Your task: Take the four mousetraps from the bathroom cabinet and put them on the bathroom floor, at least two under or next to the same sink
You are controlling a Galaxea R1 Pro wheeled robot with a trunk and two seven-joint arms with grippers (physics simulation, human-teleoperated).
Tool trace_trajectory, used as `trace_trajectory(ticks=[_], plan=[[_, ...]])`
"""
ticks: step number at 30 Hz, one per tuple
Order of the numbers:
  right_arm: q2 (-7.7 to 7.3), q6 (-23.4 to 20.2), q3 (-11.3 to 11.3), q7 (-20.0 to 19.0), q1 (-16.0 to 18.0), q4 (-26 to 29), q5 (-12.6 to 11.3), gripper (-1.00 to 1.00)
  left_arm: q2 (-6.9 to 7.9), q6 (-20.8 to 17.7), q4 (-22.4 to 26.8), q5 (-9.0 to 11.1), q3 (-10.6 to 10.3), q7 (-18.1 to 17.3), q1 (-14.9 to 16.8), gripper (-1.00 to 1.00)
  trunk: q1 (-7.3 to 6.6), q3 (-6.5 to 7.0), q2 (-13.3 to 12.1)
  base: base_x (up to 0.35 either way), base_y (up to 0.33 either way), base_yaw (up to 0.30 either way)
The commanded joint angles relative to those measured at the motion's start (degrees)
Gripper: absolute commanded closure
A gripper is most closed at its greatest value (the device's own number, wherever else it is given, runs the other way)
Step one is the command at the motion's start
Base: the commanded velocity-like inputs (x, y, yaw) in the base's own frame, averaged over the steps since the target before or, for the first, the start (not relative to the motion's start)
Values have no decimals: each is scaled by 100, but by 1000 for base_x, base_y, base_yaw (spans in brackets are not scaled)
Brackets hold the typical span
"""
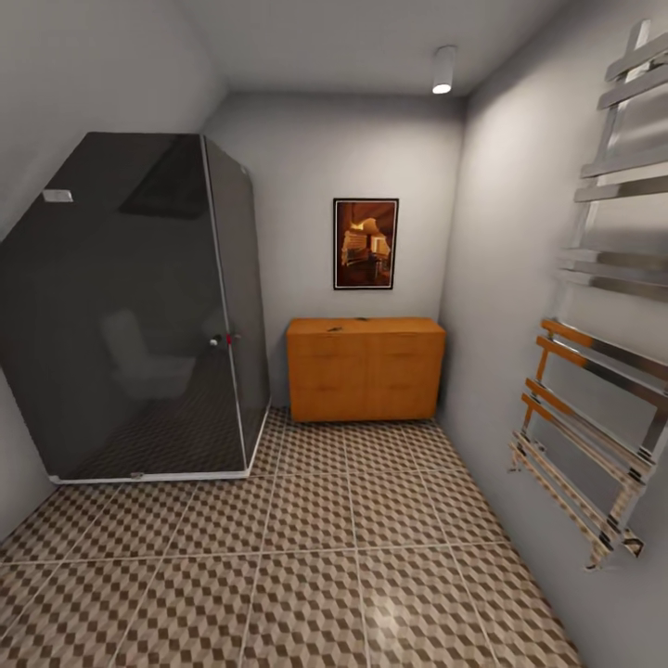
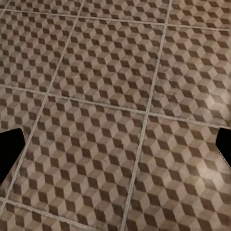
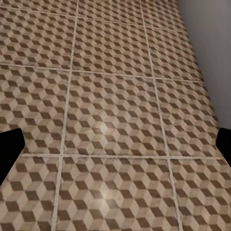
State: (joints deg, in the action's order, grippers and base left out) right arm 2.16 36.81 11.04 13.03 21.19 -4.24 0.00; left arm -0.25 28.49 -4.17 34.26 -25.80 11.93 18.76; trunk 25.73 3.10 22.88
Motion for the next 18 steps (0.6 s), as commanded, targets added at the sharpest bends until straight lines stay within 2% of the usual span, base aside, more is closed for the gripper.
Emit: trace_trajectory(ticks=[1,18], plan=[[4,21,47,42,8,-24,4,-100,-2,12,-15,-33,-12,28,5,-100,6,-2,4,327,0,0],[4,10,48,37,8,-24,9,-100,-19,-48,-14,-50,-21,71,5,-100,6,-2,4,327,-57,0]])
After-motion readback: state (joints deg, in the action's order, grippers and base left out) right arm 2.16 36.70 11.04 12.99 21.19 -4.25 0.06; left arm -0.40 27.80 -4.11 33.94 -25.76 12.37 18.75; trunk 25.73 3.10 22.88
